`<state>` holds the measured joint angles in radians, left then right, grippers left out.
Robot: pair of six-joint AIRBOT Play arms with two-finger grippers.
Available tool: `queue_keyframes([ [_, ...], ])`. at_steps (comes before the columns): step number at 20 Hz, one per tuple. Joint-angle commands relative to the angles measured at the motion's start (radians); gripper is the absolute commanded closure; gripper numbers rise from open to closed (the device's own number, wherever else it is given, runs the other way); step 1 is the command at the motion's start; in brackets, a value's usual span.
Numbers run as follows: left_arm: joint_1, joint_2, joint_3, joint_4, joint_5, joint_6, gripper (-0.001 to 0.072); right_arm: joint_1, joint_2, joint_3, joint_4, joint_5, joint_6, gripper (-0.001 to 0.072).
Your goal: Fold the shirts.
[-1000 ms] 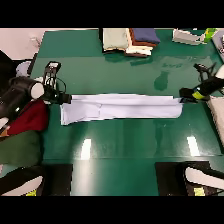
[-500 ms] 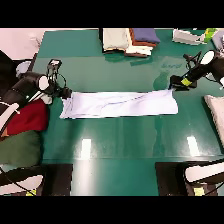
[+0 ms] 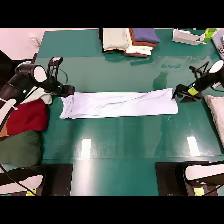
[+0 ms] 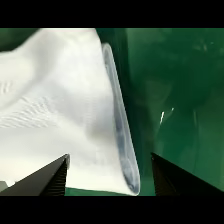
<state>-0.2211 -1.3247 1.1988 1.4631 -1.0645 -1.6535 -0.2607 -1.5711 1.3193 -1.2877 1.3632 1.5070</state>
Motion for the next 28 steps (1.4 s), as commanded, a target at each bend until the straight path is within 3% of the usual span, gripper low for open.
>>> queue_keyframes([
  [1,0.002,-0.002,0.003,-0.107,0.021,0.013,0.0681,0.003,-0.019,-0.08,0.075,-0.048,-0.024,0.0114],
  [5,0.002,-0.002,0.003,-0.111,0.016,0.013,0.0682,0.064,-0.058,-0.076,0.074,-0.08,-0.024,0.012],
  [6,0.002,-0.002,0.003,-0.113,0.014,0.013,0.0682,0.079,-0.063,-0.076,0.072,-0.092,-0.024,0.0159],
  [7,0.002,-0.002,0.003,-0.121,0.011,0.013,0.0682,0.09,-0.063,-0.076,0.06,-0.109,-0.024,0.0267],
  [10,-0.012,-0.002,0.003,-0.143,0.017,0.013,0.0682,0.116,-0.04,-0.076,0.007,-0.114,-0.024,0.069],
  [16,-0.214,-0.06,0.008,-0.142,0.177,0.004,0.0684,0.119,0.158,-0.076,-0.013,-0.038,-0.003,0.0694],
  [21,-0.352,-0.269,0.168,-0.19,0.206,0.014,0.0684,0.208,0.354,-0.061,-0.006,0.006,0.023,0.0694],
  [28,-0.451,-0.473,0.343,-0.239,0.219,0.04,0.0683,0.362,0.378,0.204,0.098,0.036,0.073,0.0694],
])
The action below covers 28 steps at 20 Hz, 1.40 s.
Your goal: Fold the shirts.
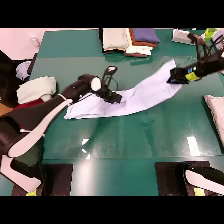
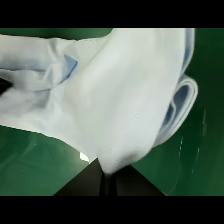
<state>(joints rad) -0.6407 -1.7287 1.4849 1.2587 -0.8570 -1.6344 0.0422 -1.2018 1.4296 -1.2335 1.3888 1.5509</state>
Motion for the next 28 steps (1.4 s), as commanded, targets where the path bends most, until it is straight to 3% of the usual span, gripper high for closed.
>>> queue_keyframes([
  [1,-0.031,-0.087,0.068,-0.045,0.01,0.02,0.0683,0.077,-0.002,0.126,0.059,0.018,0.035,0.0694],
  [10,0.003,-0.072,0.068,-0.056,0.004,0.011,0.0684,0.261,-0.153,0.384,0.062,0.035,0.085,0.0694],
  [13,0.072,0.03,0.068,-0.009,-0.025,0.011,0.0684,0.297,-0.171,0.395,0.063,0.017,0.11,0.0694],
  [17,0.219,0.248,0.068,0.162,-0.08,0.012,0.0683,0.385,-0.195,0.395,0.064,-0.039,0.126,0.0694],
  [21,0.391,0.459,0.068,0.351,-0.135,0.013,0.0683,0.539,-0.291,0.395,0.065,-0.181,0.14,0.0693],
  [26,0.54,0.612,0.068,0.377,-0.203,0.02,0.0682,0.743,-0.518,0.42,0.14,-0.461,0.094,0.0687],
  [27,0.547,0.623,0.068,0.378,-0.215,0.02,0.0682,0.772,-0.577,0.46,0.145,-0.494,0.06,0.068],
  [28,0.554,0.627,0.068,0.378,-0.226,0.02,0.0682,0.799,-0.642,0.514,0.141,-0.509,0.029,0.0516],
])
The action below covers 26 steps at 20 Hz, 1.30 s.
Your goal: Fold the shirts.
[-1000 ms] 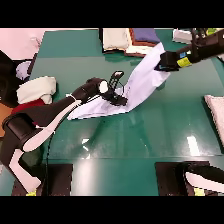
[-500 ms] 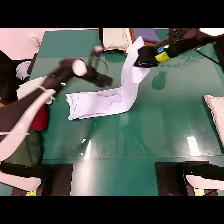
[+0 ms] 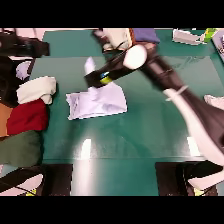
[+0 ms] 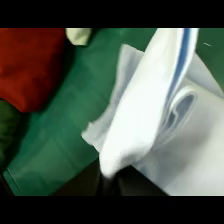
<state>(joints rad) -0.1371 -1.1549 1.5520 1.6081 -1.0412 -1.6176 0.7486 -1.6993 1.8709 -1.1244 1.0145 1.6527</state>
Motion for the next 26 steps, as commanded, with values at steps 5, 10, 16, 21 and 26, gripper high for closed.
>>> queue_keyframes([
  [5,0.051,0.053,0.0,0.028,-0.087,0.004,0.0682,0.043,-0.157,0.123,0.019,-0.024,-0.055,0.0305],
  [10,0.05,0.051,-0.005,-0.042,-0.128,0.026,0.0683,-0.172,0.073,-0.197,-0.243,0.127,0.047,0.0305],
  [16,-0.063,0.05,-0.008,-0.071,-0.119,0.056,0.0683,-0.365,0.065,-0.285,-0.183,0.262,0.097,0.0071],
  [21,-0.133,0.05,-0.008,-0.07,-0.124,0.056,0.0683,-0.329,-0.112,-0.178,-0.123,0.306,0.135,0.0072],
  [26,-0.133,0.05,-0.008,-0.067,-0.181,0.064,0.0683,-0.319,-0.248,-0.103,-0.021,0.328,0.155,0.0073],
])
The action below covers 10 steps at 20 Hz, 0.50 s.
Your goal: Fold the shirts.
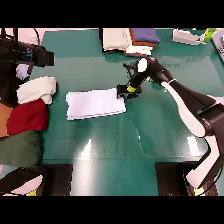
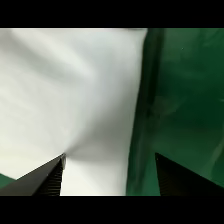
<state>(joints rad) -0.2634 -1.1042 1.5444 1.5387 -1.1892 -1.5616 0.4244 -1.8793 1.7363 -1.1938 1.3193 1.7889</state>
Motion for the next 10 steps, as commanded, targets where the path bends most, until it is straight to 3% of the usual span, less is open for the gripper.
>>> queue_keyframes([
  [1,-0.007,-0.001,0.0,0.003,-0.04,0.01,0.0683,0.009,-0.075,0.022,0.059,0.012,0.019,0.0078],
  [2,-0.007,-0.001,0.0,0.003,-0.04,0.01,0.0683,0.017,-0.079,0.014,0.058,-0.004,0.018,0.0094],
  [3,-0.007,-0.001,0.0,0.003,-0.039,0.01,0.0683,0.027,-0.078,0.006,0.056,-0.028,0.017,0.0164],
  [4,-0.007,-0.001,0.0,0.002,-0.038,0.01,0.0683,0.04,-0.078,0.006,0.039,-0.048,0.017,0.0315],
  [5,-0.007,-0.001,0.0,0.002,-0.038,0.01,0.0683,0.052,-0.078,0.01,0.022,-0.066,0.016,0.0532],
  [6,-0.007,-0.001,0.0,0.002,-0.038,0.009,0.0683,0.064,-0.078,0.023,-0.011,-0.068,0.013,0.0688],
  [10,-0.069,-0.001,0.0,0.003,-0.032,0.01,0.0684,0.05,-0.033,0.134,-0.2,0.02,0.012,0.069],
])
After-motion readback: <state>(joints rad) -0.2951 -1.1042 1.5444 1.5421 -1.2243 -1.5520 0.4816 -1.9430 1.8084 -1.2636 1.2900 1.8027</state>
